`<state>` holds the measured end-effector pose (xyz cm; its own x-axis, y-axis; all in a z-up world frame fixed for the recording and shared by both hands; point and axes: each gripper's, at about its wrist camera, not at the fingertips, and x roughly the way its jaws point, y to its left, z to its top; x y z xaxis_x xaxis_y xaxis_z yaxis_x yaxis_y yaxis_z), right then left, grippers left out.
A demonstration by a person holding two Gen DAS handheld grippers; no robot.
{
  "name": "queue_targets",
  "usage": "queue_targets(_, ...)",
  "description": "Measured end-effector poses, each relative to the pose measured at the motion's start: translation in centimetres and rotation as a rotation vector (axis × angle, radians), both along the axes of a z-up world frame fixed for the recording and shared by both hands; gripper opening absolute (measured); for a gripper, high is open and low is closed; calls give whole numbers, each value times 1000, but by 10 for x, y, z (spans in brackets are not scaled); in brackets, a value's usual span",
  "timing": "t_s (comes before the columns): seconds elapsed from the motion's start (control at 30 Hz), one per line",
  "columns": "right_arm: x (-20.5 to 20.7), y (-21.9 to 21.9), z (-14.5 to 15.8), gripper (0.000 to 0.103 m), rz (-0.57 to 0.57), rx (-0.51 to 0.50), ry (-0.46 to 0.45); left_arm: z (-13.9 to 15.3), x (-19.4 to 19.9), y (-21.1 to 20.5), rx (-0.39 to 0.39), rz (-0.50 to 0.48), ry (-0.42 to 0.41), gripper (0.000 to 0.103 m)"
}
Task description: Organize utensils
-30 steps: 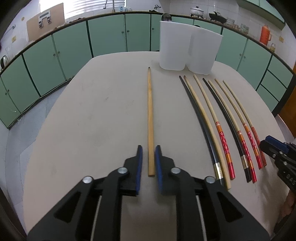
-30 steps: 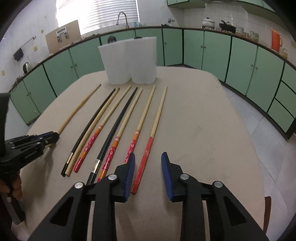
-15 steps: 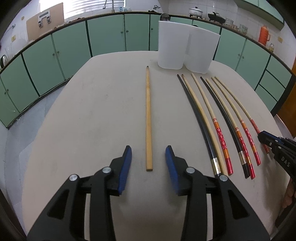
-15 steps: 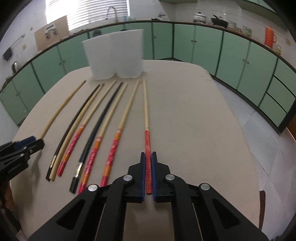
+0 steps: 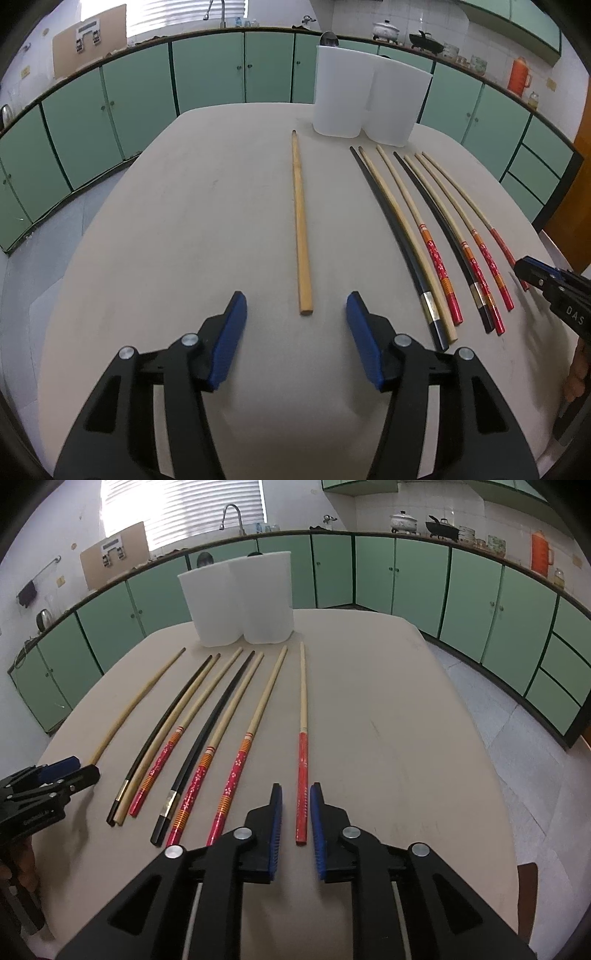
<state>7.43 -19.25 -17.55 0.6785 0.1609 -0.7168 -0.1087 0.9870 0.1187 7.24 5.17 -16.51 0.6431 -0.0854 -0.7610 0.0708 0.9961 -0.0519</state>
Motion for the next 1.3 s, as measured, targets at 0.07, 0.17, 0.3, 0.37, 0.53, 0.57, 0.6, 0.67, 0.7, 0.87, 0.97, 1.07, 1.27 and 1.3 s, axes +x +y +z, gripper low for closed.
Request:
queue_targets(0.07,-1,-1,0,16,-2,3,0,0,1,1,-5,8,0,51)
queue_targets(0.17,-4,-3,-3,16,-3,8,6,1,3,4,-18,26,1,43)
queue_targets(0.3,-6,-8,-3,16,-8,29,-5,3,7,3,-19,19,2,30)
queue_targets(0.37,-7,-8,-3,16,-4,27,-7,3,8,-2,0,11,4,30)
queue_targets(0.53,-9,-8,-4,16,4,24,-5,2,6,-5,23,4,4,29)
queue_targets(0.57,-9,-8,-4,16,8,24,-6,2,6,-5,20,4,4,29)
queue_targets(0.6,-10,-6,-4,16,17,21,-7,2,6,-4,18,4,4,29)
queue_targets(0.67,-11,-2,-4,16,34,9,-5,2,5,-4,22,4,4,30)
queue_targets(0.7,-11,-1,-5,16,38,6,-5,2,5,-5,25,4,3,30)
queue_targets(0.87,-8,0,-6,16,38,10,0,1,4,-6,22,4,4,30)
queue_targets(0.97,-9,-1,-5,16,42,8,0,2,5,-6,32,5,5,31)
queue_targets(1.07,-10,-3,-6,16,46,13,2,1,5,-6,33,4,4,31)
queue_targets(1.27,-11,0,-6,15,45,-1,-2,2,5,-6,39,6,4,31)
queue_targets(1.3,-11,0,-7,15,46,-1,-2,2,5,-6,40,6,4,30)
